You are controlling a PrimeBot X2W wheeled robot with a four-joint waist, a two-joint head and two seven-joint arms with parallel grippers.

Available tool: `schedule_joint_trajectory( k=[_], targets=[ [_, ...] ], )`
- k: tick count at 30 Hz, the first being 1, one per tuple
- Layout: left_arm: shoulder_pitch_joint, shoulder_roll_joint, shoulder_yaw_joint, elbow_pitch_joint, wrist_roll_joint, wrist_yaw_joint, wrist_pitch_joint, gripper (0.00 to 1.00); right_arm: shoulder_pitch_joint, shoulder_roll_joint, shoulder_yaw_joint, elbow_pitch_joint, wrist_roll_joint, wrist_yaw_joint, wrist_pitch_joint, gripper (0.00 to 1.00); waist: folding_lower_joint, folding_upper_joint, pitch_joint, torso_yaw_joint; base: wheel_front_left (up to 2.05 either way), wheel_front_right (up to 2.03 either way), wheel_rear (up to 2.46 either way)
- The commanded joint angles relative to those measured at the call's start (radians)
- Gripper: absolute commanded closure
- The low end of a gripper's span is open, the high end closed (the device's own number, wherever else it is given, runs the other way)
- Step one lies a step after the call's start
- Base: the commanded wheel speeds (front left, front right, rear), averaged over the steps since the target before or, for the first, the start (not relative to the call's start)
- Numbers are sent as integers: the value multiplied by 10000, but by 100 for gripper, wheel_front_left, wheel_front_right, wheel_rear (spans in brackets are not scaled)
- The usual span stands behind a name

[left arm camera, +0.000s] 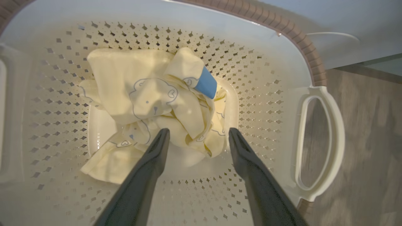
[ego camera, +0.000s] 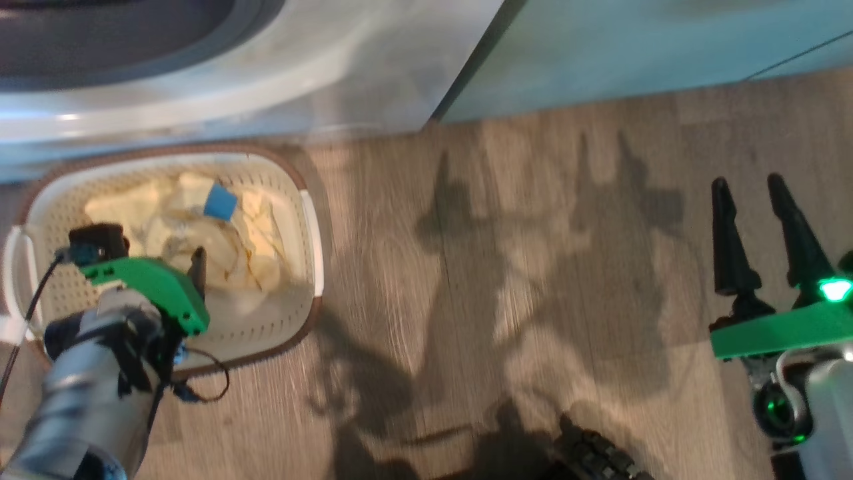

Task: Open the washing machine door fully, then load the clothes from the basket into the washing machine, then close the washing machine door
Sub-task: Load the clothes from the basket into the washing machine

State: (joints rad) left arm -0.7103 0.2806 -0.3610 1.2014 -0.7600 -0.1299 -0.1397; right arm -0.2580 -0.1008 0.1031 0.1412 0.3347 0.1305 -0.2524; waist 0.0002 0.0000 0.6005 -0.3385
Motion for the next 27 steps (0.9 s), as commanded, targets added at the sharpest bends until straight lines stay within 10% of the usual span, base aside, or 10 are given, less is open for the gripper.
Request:
schedule_joint_trajectory(
  k=[1, 27],
  targets=[
    [-222, 268, 143, 65, -75, -8, 23, 0, -100, -299, 123, -349, -3, 2, -94, 0, -2, 0, 549, 130, 0, 0, 0],
    [-2285, 390, -473, 745, -405, -8, -58, 0, -730, -971, 116, -823, -110, 2, -94, 0, -2, 0, 2841, 150, 0, 0, 0]
  ],
)
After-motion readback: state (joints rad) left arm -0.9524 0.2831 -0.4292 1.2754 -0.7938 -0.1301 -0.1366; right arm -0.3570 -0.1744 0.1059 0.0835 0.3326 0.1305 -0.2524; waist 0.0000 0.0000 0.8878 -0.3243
